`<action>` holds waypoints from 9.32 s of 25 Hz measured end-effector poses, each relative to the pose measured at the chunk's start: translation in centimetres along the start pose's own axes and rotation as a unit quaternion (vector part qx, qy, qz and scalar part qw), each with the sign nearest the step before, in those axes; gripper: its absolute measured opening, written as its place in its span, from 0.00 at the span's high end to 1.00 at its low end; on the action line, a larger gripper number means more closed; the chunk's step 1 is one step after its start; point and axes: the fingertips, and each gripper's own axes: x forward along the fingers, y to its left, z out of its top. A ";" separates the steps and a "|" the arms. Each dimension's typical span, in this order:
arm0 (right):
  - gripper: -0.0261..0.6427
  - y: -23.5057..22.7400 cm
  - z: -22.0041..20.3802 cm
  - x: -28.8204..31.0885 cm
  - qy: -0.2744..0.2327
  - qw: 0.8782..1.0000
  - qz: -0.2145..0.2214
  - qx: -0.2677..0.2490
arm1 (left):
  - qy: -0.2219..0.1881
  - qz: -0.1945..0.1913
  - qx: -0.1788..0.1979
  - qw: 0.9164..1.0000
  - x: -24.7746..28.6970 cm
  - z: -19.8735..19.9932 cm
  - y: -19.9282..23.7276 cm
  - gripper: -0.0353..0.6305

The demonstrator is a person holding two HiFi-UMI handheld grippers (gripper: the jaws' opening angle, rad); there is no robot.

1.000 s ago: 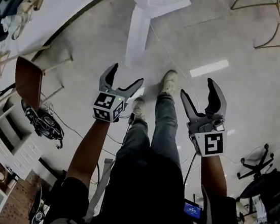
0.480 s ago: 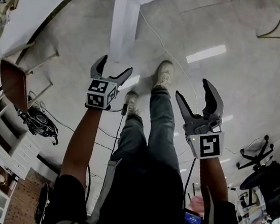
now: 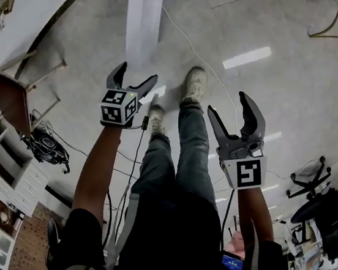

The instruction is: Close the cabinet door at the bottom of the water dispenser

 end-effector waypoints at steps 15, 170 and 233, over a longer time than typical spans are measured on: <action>0.54 -1.8 -0.2 -0.9 -0.013 0.999 -0.053 0.003 | 0.012 -0.041 0.005 0.999 2.2 0.6 -5.7 0.25; 0.62 -32.5 9.2 6.7 -0.003 0.985 -0.149 0.090 | 0.012 -0.102 0.033 0.994 26.1 31.7 -16.4 0.27; 0.66 -22.7 26.5 -11.8 -0.116 0.955 -0.271 0.046 | -0.161 -0.264 0.182 0.933 -4.7 49.8 -35.6 0.46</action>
